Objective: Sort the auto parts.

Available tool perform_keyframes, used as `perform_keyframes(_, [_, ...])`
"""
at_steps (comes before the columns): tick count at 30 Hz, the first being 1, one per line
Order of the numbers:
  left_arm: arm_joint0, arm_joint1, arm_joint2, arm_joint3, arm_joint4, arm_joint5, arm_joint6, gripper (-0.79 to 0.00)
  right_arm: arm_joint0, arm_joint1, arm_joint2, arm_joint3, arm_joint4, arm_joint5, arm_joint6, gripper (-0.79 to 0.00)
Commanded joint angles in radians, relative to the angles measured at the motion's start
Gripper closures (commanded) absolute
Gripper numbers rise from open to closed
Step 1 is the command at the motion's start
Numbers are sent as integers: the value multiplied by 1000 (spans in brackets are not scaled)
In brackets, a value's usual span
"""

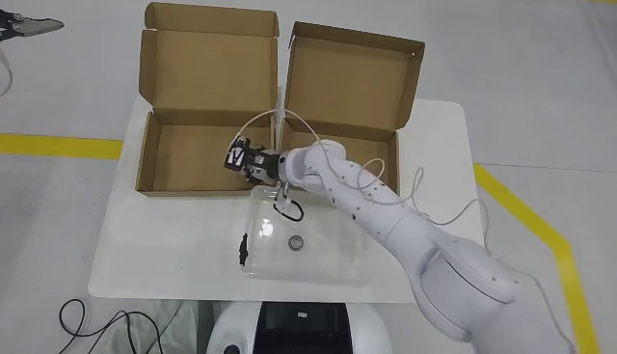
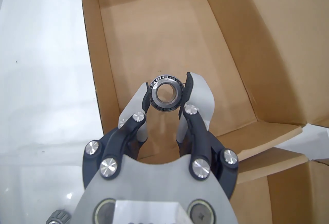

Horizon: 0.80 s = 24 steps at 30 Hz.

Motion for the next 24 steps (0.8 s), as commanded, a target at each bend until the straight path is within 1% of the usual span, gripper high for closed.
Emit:
perform_keyframes(1, [0, 0, 0, 0, 0, 0, 0, -785, 7, -13, -2, 23, 0, 0, -3, -108])
perform_keyframes(3, [0, 0, 0, 0, 0, 0, 0, -785, 14, -25, -3, 46, 0, 2, -6, -197])
perform_keyframes(5, [0, 0, 0, 0, 0, 0, 0, -785, 20, -37, -3, 67, -1, 3, -9, -262])
perform_keyframes(7, [0, 0, 0, 0, 0, 0, 0, -785, 24, -47, -3, 86, -2, 3, -14, -308])
perform_keyframes(12, [0, 0, 0, 0, 0, 0, 0, -785, 32, -69, -4, 124, -12, 0, -33, -345])
perform_keyframes(17, [0, 0, 0, 0, 0, 0, 0, -785, 41, -82, -5, 129, -39, -14, -70, -345])
perform_keyframes(20, [0, 0, 0, 0, 0, 0, 0, -785, 43, -81, -3, 114, -63, -24, -103, -345])
perform_keyframes(24, [0, 0, 0, 0, 0, 0, 0, -785, 37, -67, 7, 70, -100, -31, -136, -348])
